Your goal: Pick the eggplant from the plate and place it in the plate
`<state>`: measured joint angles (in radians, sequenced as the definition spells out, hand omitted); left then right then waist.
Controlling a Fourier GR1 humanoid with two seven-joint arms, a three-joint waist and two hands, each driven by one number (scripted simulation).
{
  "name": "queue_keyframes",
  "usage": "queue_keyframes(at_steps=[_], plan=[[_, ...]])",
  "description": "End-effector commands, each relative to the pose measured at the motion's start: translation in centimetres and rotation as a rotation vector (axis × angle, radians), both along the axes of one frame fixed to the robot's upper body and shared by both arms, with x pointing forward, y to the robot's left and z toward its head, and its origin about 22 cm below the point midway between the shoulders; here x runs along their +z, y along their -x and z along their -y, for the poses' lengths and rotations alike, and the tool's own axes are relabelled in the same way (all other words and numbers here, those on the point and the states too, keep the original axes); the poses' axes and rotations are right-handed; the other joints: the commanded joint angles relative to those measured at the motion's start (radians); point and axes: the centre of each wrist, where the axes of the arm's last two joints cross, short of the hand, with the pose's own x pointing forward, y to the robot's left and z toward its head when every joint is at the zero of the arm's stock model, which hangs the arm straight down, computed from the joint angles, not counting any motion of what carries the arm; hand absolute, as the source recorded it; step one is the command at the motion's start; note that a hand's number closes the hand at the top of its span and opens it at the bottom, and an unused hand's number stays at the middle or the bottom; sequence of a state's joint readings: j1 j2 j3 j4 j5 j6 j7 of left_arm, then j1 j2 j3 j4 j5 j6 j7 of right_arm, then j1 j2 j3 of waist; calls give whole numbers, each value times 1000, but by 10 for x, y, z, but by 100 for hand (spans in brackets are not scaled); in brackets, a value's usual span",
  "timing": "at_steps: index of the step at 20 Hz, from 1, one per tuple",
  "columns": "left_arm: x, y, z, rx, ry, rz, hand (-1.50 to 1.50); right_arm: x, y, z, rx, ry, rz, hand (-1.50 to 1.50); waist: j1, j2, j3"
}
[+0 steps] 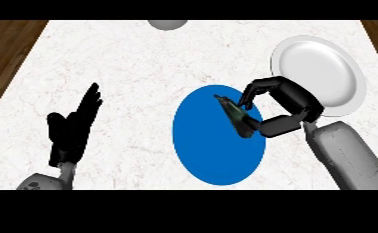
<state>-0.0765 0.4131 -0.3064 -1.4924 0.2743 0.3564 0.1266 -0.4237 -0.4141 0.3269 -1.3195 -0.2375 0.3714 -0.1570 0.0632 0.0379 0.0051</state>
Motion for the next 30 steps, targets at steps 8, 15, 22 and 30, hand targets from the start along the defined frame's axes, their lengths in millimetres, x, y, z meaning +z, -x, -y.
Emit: queue_keyframes(at_steps=[8, 15, 22, 30], plan=[[-11, -10, 19, 5, -4, -43, 0, -21, -43, -3, 395, 124, -10, -150, -8, -19, -3], [-11, -11, 7, 25, -25, -49, 0, 24, -80, -13, 440, 438, 192, -150, -1, -19, -4], [-16, -5, 32, 25, -10, -67, 0, 32, -94, -34, 616, 701, 121, -150, -15, -24, -5], [-18, -23, 16, 54, -26, -62, 0, -7, -88, -65, 729, 803, 97, -150, -44, -29, -5]])
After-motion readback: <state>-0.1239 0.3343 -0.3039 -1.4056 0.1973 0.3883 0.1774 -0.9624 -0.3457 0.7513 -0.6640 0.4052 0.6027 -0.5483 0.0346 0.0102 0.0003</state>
